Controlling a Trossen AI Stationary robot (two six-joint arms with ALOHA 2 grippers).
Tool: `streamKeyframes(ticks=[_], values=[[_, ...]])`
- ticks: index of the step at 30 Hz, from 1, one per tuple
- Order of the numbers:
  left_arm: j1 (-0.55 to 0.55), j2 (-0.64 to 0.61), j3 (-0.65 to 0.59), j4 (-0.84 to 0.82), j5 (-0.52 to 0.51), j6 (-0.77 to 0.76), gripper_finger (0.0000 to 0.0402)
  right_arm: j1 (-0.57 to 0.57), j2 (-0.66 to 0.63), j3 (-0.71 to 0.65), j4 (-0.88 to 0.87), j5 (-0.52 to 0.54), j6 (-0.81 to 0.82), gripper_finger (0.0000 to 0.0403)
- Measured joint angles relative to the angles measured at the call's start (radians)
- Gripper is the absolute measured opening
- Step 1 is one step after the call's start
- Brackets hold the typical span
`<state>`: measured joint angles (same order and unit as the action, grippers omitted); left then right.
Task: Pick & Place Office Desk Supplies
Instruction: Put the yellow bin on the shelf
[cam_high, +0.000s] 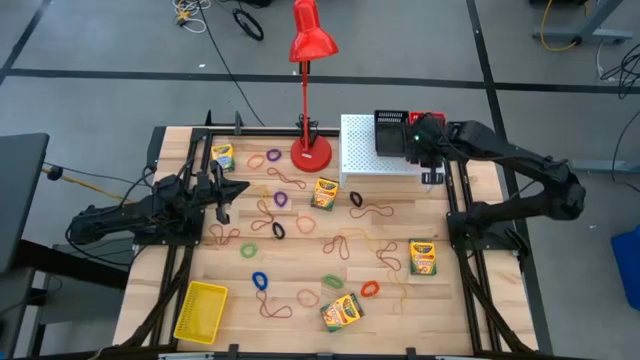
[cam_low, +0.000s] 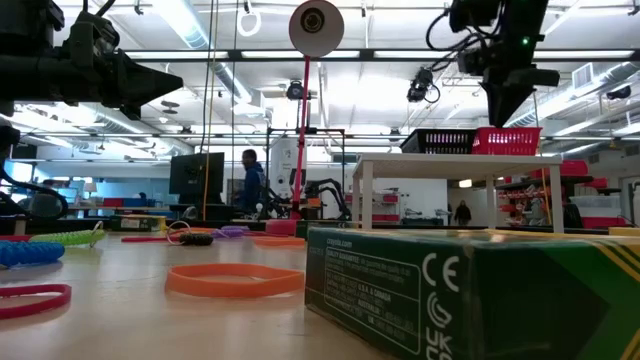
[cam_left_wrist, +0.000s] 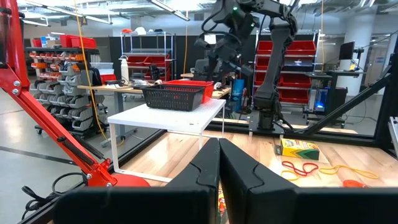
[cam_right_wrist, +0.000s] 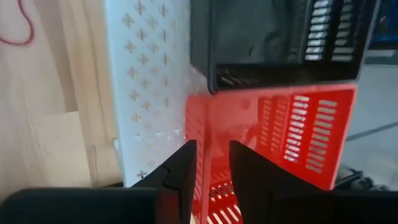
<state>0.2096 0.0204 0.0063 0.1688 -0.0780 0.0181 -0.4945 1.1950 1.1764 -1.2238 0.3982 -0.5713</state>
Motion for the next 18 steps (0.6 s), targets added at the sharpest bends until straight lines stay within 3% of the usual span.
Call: streamKeyframes(ticks=[8, 11, 14, 18], values=[[0.0, 0.0, 0.0, 0.0, 0.0, 0.0, 0.0009, 0.133, -0.022, 0.04, 0.017, 0.001, 0.111, 0.0028], [0.0, 0.0, 0.0, 0.0, 0.0, 0.0, 0.0009, 0.161, -0.052, 0.038, 0.045, -0.068, 0.173, 0.0006], [0.0, 0.0, 0.0, 0.0, 0.0, 0.0, 0.0009, 0.192, -0.106, -0.011, 0.147, -0.149, 0.226, 0.0011], [0.0, 0.0, 0.0, 0.0, 0.0, 0.0, 0.0009, 0.26, -0.198, -0.176, 0.409, -0.24, 0.27, 0.0004]])
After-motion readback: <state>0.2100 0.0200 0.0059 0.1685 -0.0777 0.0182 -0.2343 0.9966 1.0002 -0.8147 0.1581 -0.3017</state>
